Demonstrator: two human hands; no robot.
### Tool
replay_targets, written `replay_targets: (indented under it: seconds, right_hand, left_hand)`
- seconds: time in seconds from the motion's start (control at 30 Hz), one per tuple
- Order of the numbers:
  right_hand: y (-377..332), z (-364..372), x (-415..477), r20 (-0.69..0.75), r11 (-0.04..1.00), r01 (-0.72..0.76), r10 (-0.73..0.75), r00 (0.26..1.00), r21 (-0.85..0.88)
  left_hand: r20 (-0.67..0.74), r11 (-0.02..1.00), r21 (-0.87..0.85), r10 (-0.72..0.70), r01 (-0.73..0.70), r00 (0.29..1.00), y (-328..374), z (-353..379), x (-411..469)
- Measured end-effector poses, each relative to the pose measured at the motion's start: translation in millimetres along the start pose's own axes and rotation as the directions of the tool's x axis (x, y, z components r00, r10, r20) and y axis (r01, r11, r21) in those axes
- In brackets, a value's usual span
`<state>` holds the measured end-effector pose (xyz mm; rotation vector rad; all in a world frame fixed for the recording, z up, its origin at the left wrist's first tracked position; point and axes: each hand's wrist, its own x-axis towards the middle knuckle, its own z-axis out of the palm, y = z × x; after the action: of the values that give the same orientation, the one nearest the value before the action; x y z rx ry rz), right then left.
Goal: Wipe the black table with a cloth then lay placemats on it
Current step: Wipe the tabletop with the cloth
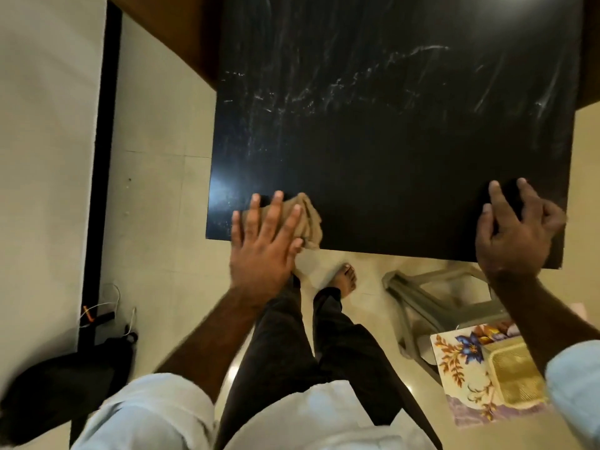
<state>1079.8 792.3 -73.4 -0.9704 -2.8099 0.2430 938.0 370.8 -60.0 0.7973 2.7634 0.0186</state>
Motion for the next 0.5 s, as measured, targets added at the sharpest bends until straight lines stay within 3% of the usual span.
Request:
replay_targets:
  seconds: [0.13, 0.33, 0.4, 0.5]
  right_hand:
    - [-5.1, -3.9, -0.4, 0.032, 1.0, -0.018, 0.018, 0.999, 0.001]
    - [-7.1, -6.3, -1.8, 0.054, 1.0, -0.022, 0.023, 0.998, -0.022]
    - [-8.2, -9.3, -2.5, 0.102, 0.999, -0.029, 0.033, 0.994, -0.036]
    - [-8.0, -10.2, -3.9, 0.141, 0.997, -0.025, 0.034, 0.989, -0.066]
  left_hand:
    - [0.009, 0.992, -0.009, -0.129, 0.129, 0.992, -45.7, -10.9, 6.1]
    - [-0.075, 0.952, -0.104, -0.295, 0.286, 0.953, -29.9, -21.3, 66.8]
    - [-0.069, 0.973, -0.089, -0.218, 0.212, 0.973, -11.8, -24.0, 79.6]
    - [-0.022, 0.999, -0.05, 0.019, -0.02, 1.0, 6.9, -19.7, 60.6]
